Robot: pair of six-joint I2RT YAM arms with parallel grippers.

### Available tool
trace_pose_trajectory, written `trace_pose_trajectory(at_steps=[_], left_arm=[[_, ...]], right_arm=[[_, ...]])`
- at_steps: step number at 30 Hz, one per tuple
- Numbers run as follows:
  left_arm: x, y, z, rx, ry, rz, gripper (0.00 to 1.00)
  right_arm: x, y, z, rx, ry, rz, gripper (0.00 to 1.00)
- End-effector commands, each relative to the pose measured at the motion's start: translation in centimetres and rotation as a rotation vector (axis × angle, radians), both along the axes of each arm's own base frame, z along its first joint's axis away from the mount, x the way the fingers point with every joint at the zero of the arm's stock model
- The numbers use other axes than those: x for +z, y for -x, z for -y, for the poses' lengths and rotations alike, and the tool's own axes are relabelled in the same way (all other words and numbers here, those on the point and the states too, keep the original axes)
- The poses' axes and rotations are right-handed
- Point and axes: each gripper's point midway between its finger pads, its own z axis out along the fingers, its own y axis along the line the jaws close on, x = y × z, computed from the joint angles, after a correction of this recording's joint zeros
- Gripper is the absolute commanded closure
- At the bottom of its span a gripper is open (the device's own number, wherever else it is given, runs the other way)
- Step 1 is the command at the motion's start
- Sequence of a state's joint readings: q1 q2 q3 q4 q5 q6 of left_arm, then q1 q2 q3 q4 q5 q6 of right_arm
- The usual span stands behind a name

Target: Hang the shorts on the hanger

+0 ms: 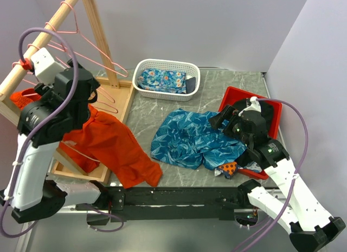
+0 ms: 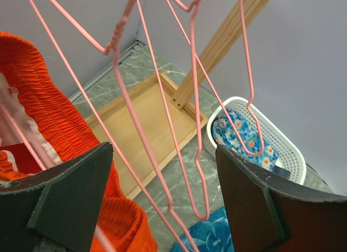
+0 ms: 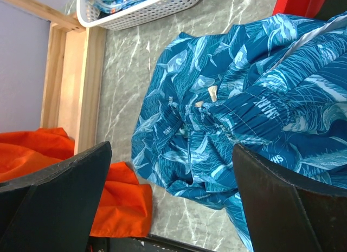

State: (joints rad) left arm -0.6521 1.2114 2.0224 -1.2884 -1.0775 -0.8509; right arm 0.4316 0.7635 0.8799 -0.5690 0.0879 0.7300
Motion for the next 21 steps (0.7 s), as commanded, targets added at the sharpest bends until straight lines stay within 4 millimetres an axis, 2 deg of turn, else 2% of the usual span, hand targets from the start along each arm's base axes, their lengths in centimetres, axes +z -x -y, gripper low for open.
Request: trace_pose_trajectory(at_steps=[1,14,21], left_arm=[[0.0,-1.5,-0.2,0.037,-0.015,-0.005,0.18],[-1.9,-4.2,-1.1,0.113,-0.017,-0.036,0.22],[-2.8,-5.7,-0.4,0.086,0.021,-0.014,0.28]], right_arm=[[0.7,-0.3,0.0,0.011,0.003,0.031,0.01],[0.1,-0.2,-0.2,0.029,0.016,0.018,0.0],[-0.1,-0.2,-0.1,0.027,0.032,0.013,0.0]])
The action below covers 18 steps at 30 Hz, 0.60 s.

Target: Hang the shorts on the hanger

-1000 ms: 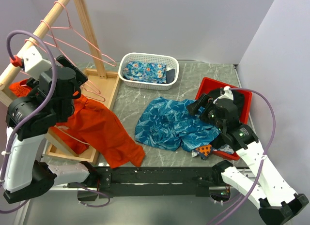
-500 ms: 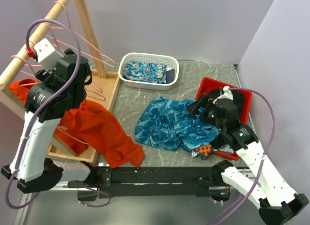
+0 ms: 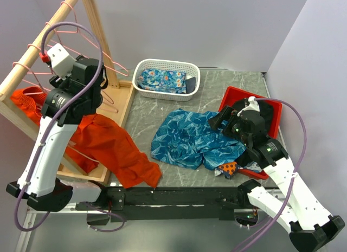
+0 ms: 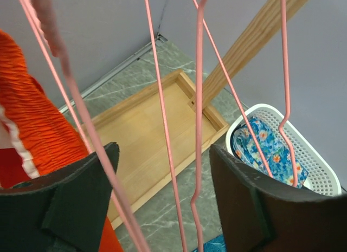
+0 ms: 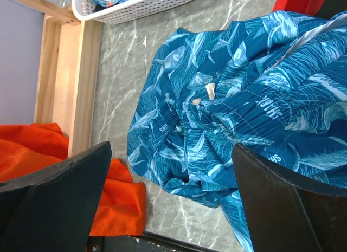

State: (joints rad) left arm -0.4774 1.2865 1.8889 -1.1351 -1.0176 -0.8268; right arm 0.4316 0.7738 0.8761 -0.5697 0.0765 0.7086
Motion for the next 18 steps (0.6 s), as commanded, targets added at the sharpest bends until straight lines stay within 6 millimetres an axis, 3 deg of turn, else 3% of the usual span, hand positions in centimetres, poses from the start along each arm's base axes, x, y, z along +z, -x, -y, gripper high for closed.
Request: trace_pose_trajectory(at_steps=[1,7,18], left_arm=[[0.66,-0.88,0.64,-0.032,0.044,0.06,0.3],[0.77,-1.38,1.02,-0.046,0.061,0.084,0.41],[0.69,-1.65,1.36,-0.069,0.058,0.091,0.7]], right_arm=[[0.26,-0.2,0.14,0.007,0.017,0.02,0.0],[-0.13,-0.24,0.39,-0.003,0.027,0.015,0.0],[-0.59,-0.43,0.34,-0.004,0.033,0.006,0.0]])
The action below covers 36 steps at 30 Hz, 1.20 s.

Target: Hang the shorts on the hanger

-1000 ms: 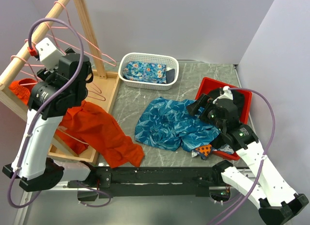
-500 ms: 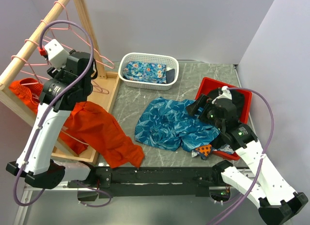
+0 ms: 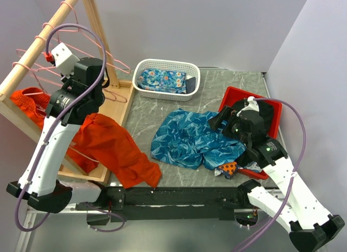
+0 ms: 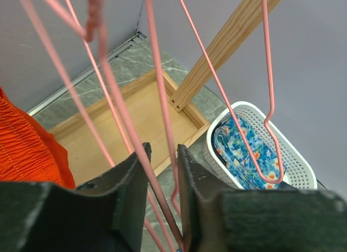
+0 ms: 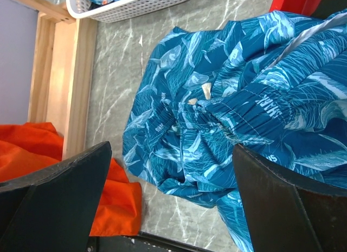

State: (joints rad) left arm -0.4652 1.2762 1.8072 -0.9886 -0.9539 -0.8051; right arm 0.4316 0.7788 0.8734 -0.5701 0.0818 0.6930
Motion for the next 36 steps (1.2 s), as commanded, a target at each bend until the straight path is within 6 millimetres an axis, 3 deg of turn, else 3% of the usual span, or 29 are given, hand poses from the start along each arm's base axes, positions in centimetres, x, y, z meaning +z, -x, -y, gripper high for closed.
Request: trace_pose_trajectory(at_steps=[1,6,11,35,36], left_arm=[[1.2,0.2,-0.1,-0.021,0.01,0.05,0.72],[1.2,-0.7,0.4,-0.036,0.003,0.058,0.84],[1.5,-2.1,1.2,-0.055,-0.012,0.067,0.9],[1.4,-11.6,1.4,-0.05,-0.044,0.037,0.91],[2.2,-11.7,1.2,-0.045,-0.042,0.052,0.91]], right_arm=[[-0.3,-0.4,0.2,-0.007,0.016,0.007,0.0],[-0.5,-0.4,0.3,-0.011,0.02,0.004,0.0],[-0.7,-0.5,0.5,-0.018,0.031,0.003,0.0],[-1.6,-0.8,0.6,-0.02,0.061,-0.017,0.0],[-1.6,-0.9,0.5,-0.018,0.061,-0.016,0.0]])
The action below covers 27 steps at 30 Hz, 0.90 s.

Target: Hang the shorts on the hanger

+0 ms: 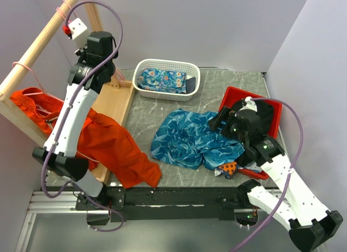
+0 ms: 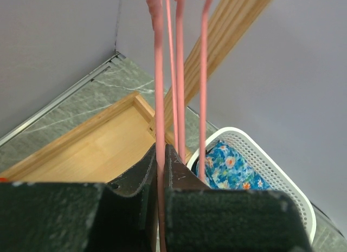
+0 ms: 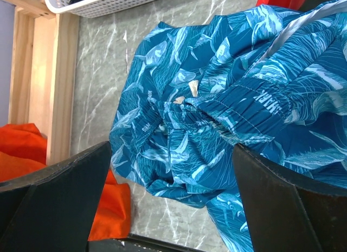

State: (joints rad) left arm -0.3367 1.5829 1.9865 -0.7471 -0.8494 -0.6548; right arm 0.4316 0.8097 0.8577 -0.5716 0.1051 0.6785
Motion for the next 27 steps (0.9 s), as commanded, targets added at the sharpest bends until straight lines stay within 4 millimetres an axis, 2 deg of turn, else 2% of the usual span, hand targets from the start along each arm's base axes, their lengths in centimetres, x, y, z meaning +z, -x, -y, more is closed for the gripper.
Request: trace_pose_trajectory(at_steps=[1,6,10,11,16,24,27], left_arm=[[1.9,-1.3,0.3,-0.041,-0.005,0.027,0.91],[2.8,-1.3,0.4,-0.049,-0.002,0.037,0.89],[3.8,0.3,0.2,-0.07,0.012,0.064,0.87],[3.4,0.4,0.2,-0.076,0.01,0.056,0.86],[3.9,2.2,-0.3,-0.088,0.008,0.059,0.82],[4.4,3.9,-0.8,-0.101,-0.013,0.054,0.84],[4.6,4.2,-0.9,-0.102,-0.019,0.05,0.89]], right_arm=[[-0.1,-0.5,0.1,0.0,0.019,0.018,0.0],[-0.1,-0.6,0.1,0.003,0.022,0.017,0.0],[0.1,-0.7,0.1,0.004,0.02,0.021,0.0],[0.1,-0.6,0.0,0.008,0.02,0.021,0.0],[0.0,-0.6,-0.1,0.013,0.017,0.016,0.0],[-0.2,-0.7,-0.3,0.016,0.012,0.011,0.0],[-0.1,-0.7,-0.3,0.016,0.009,0.013,0.0]])
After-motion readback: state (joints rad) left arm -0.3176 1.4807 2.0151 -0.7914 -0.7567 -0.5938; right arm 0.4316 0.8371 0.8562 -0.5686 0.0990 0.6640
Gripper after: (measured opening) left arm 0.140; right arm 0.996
